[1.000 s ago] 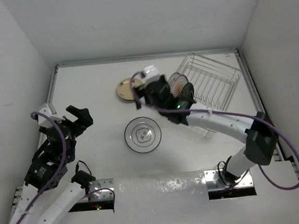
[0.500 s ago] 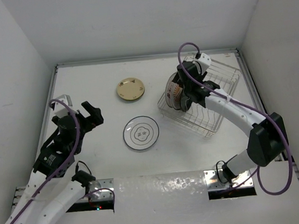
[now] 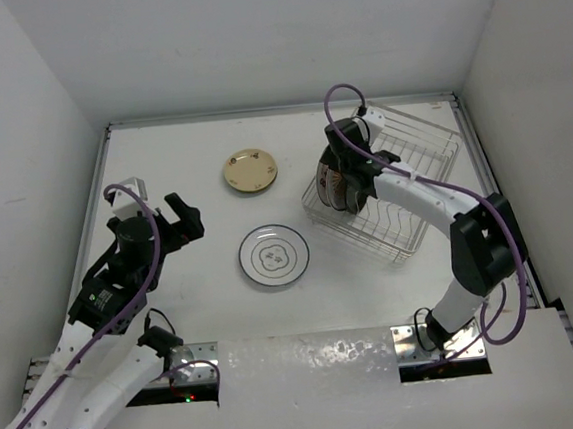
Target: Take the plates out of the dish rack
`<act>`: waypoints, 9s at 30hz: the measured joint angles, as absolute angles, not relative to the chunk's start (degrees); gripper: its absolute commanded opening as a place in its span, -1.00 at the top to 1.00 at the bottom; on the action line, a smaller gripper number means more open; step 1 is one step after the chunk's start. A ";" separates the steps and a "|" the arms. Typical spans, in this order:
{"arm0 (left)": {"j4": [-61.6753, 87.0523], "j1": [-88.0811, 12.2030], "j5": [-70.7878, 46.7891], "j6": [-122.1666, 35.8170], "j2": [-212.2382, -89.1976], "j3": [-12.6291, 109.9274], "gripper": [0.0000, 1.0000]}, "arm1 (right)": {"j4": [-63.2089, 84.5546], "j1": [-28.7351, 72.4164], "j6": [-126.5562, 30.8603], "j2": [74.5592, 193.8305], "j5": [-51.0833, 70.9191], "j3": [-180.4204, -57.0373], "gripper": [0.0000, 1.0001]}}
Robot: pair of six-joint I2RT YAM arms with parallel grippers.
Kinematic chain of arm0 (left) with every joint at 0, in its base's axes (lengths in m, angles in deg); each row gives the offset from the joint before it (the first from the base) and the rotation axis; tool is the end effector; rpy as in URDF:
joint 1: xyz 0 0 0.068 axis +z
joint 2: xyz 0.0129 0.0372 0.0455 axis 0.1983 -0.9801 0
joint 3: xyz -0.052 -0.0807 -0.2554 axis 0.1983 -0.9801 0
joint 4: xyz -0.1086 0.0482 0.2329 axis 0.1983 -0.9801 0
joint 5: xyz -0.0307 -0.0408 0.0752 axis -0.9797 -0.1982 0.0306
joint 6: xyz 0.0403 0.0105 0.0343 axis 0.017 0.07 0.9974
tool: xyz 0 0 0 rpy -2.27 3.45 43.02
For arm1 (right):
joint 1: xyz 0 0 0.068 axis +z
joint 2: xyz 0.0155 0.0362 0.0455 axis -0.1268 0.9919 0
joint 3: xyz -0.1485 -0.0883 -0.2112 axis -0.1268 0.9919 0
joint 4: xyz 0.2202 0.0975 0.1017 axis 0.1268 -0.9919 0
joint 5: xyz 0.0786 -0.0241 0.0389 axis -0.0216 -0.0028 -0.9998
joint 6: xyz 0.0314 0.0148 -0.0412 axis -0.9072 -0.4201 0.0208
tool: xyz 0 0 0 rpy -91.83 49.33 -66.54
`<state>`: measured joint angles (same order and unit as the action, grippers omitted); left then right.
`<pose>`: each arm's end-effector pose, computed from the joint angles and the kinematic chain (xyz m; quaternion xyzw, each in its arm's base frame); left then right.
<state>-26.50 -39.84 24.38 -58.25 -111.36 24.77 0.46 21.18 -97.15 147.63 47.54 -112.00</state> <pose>0.1214 -0.0466 0.3351 -0.1184 0.8193 -0.0599 0.5578 0.3354 0.1617 0.2628 0.3193 0.8094 0.1222 0.4774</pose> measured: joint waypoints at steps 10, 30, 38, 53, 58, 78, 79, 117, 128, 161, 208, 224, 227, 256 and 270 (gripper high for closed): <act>-26.47 -39.82 23.86 -57.53 -111.36 24.75 -1.00 | -0.37 21.18 -100.50 148.71 47.51 -112.85 0.74; -26.47 -39.51 23.59 -57.55 -111.17 24.75 -1.00 | -5.73 20.81 -104.06 140.38 49.35 -113.22 1.00; -26.47 -39.45 22.57 -59.56 -109.90 24.79 -1.00 | -6.97 20.92 -99.29 133.91 47.49 -118.14 1.00; -21.29 -39.45 10.48 -78.80 -105.79 32.20 -1.00 | -22.42 46.16 -45.09 135.20 27.56 -139.08 1.00; -18.71 -39.45 3.97 -84.72 -105.94 30.76 -0.99 | -27.21 54.89 -30.20 130.78 26.25 -129.07 1.00; -11.06 -39.45 -12.67 -90.51 -112.81 15.33 0.01 | -11.63 69.51 -14.09 130.00 37.42 -115.52 1.00; -10.54 -39.47 -12.82 -90.49 -112.79 15.29 0.50 | -10.64 69.68 -14.07 130.00 37.11 -114.99 1.00; 7.27 -39.76 -2.85 -81.94 -133.48 -0.28 -1.00 | -11.34 43.72 -61.02 127.99 54.60 -110.36 -0.98; 2.42 -40.63 -2.09 -76.81 -136.83 4.25 -1.00 | -21.83 32.26 -82.55 155.33 51.60 -137.79 -0.98; -22.82 -40.76 7.55 -64.74 -108.92 23.77 -1.00 | -21.72 29.62 -95.60 167.76 66.55 -140.00 1.00; -9.40 -40.76 -12.64 -88.96 -117.66 15.53 -0.52 | -3.17 64.85 -12.52 121.45 25.77 -102.75 1.00; -9.67 -41.09 -3.77 -83.36 -114.16 10.30 1.00 | 12.18 69.36 -21.46 118.83 42.64 -93.73 -0.98; -9.29 -41.09 -2.94 -82.27 -115.36 6.70 1.00 | 12.96 68.59 -28.19 115.53 55.14 -94.58 -0.98; 3.91 -41.85 -5.98 -79.36 -140.65 2.98 -1.00 | -16.74 23.59 -69.35 137.32 52.45 -115.10 -0.98; -1.71 -42.29 -1.89 -74.31 -145.37 8.45 -1.00 | -20.50 22.10 -82.11 153.01 56.65 -125.79 -0.95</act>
<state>-1.71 -42.29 -1.89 -74.31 -145.37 8.45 -20.50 22.10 -82.11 153.01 56.65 -125.79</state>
